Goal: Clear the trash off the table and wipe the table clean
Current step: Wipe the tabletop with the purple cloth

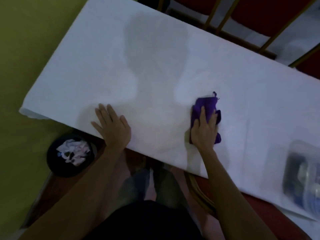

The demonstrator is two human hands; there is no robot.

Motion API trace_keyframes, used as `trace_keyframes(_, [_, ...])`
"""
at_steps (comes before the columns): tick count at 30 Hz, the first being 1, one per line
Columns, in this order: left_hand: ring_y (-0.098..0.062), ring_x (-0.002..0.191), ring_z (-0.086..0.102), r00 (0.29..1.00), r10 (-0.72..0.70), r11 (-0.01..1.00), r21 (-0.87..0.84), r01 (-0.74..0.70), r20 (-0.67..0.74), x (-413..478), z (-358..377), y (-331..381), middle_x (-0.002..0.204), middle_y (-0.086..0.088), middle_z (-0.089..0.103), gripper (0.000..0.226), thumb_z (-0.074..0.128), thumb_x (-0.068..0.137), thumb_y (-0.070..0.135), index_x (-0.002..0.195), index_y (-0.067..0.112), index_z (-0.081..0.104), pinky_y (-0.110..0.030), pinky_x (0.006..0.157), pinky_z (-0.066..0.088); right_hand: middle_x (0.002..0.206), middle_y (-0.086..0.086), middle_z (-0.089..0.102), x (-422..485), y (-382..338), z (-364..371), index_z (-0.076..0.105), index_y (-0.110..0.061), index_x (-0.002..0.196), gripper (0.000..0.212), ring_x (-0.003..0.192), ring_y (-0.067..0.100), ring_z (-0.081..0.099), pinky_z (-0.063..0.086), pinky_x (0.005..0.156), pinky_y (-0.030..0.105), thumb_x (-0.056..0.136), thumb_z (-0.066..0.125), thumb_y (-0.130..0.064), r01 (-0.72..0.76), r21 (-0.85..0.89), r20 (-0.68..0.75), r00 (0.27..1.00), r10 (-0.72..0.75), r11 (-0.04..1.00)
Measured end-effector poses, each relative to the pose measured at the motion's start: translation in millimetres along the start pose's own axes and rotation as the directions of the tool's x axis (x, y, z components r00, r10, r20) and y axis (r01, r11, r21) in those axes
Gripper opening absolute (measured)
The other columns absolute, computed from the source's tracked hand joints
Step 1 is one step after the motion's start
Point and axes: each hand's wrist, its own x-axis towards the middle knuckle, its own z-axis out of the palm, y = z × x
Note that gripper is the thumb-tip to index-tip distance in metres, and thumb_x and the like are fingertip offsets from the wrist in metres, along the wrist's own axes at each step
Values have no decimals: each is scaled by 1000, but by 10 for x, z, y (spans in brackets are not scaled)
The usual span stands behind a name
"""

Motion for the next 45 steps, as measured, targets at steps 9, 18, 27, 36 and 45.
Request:
trace_keyframes(9, [-32, 153, -4, 883, 418, 908, -128, -399, 214, -736, 225, 1104, 165, -19, -4, 66, 20, 99, 42, 156, 10, 13, -56, 121, -4, 165, 18, -9, -1008, 22, -39, -10, -27, 158, 87, 152, 34, -7, 7, 122, 54, 94, 47, -42, 113, -93, 341, 937, -75, 989])
trace_keyframes(18, [-35, 153, -8, 714, 627, 770, -104, -630, 311, -1261, 640, 1805, 164, -21, -7, 66, 23, 100, 40, 157, 9, 13, -62, 120, -1, 163, 23, -14, -422, 996, -670, -12, -24, 158, 73, 152, 36, -4, 12, 120, 50, 102, 33, -38, -382, -160, 323, 851, 414, 910])
trace_keyframes(27, [-29, 154, 1, 849, 510, 860, -69, -505, 141, -1424, 797, 2075, 166, -12, 7, 54, 31, 104, 33, 156, 23, 22, -61, 121, 4, 162, 22, -20, -746, 1671, -956, -23, -26, 154, 81, 153, 35, -5, 16, 119, 50, 101, 31, -53, -315, -287, 535, 731, 424, 905])
trace_keyframes(36, [-27, 154, 7, 880, 475, 880, -3, -475, -14, -1523, 860, 2200, 165, -11, 17, 51, 30, 104, 34, 154, 24, 31, -58, 121, 9, 160, 30, -12, 319, 2063, -1073, -9, -19, 158, 74, 150, 46, -4, 7, 120, 55, 102, 25, -54, -415, -170, 192, 876, 443, 894])
trace_keyframes(45, [-27, 153, 13, 853, 512, 859, 61, -508, -107, -1515, 934, 2111, 163, -11, 22, 50, 33, 104, 34, 153, 23, 36, -58, 120, 14, 162, 22, -18, -69, 1182, -604, -13, -22, 157, 71, 151, 37, -14, -1, 122, 52, 104, 29, -42, 125, -196, 316, 947, -58, 973])
